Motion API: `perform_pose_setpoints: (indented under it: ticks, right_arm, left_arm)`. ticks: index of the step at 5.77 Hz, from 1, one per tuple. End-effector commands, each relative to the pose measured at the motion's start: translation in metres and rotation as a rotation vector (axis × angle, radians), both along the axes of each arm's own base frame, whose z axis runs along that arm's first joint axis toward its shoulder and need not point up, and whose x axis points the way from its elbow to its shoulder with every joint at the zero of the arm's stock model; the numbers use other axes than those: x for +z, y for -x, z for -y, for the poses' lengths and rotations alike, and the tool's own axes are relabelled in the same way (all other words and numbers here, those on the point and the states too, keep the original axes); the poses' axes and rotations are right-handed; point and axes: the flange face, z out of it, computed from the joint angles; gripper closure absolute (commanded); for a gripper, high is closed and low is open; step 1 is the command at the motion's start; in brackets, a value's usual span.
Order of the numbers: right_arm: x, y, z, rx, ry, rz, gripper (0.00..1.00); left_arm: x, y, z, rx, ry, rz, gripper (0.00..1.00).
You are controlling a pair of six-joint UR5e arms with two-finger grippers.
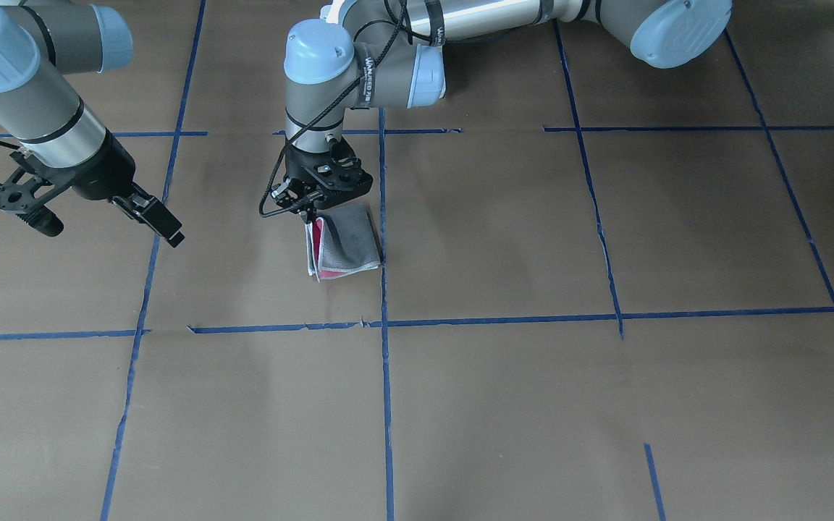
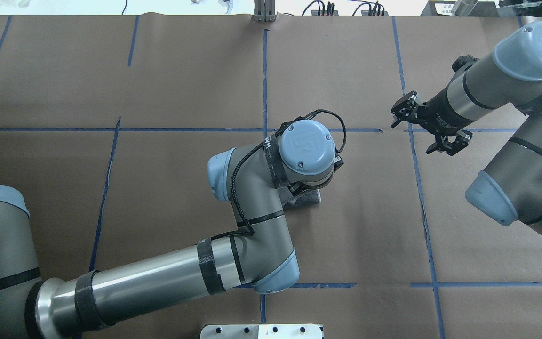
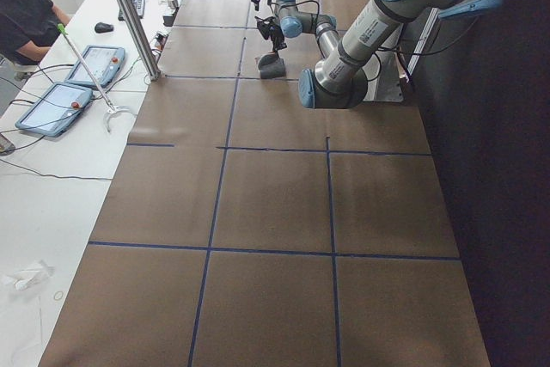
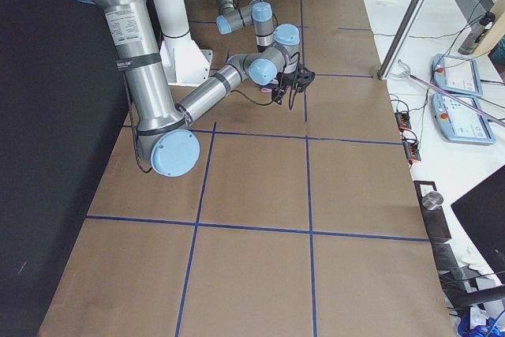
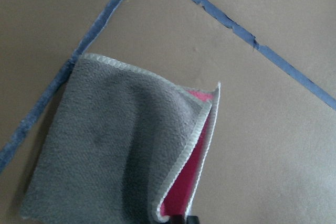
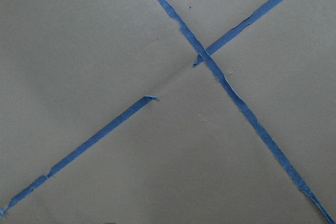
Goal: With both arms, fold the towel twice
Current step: 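Grasp the strip's end with the left gripper and fold it across onto the other half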
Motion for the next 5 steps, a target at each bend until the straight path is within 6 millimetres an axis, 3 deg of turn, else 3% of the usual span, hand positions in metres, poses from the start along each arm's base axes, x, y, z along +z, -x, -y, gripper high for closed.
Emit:
perform_pose_setpoints:
  ticks: [1,2,3,4,5]
  right_arm:
    - [-0.002,-0.004,0.003,0.010,-0.004,0.001,0.00]
    - [-0.002,-0.013,0.007,0.019,-0.006,0.002,0.00]
    - [0.005,-0.027,0.013,-0.004,-0.035,-0.004,0.00]
    - [0.015,-0.051,0.023,-0.036,-0.081,-0.013,0.00]
    - [0.029,-0.075,0.033,-0.070,-0.124,-0.022,0.00]
  left_arm:
    - [-0.009,0.007,-0.005,0.034,-0.065,-0.016,0.00]
    - [-0.011,0.041,-0.015,0.030,-0.085,-0.067,0.00]
    - [0.008,0.080,-0.019,0.041,-0.079,-0.077,0.00]
    - [0.021,0.132,-0.009,0.116,-0.115,-0.043,0.00]
    - [0.055,0.189,0.005,0.164,-0.171,0.013,0.00]
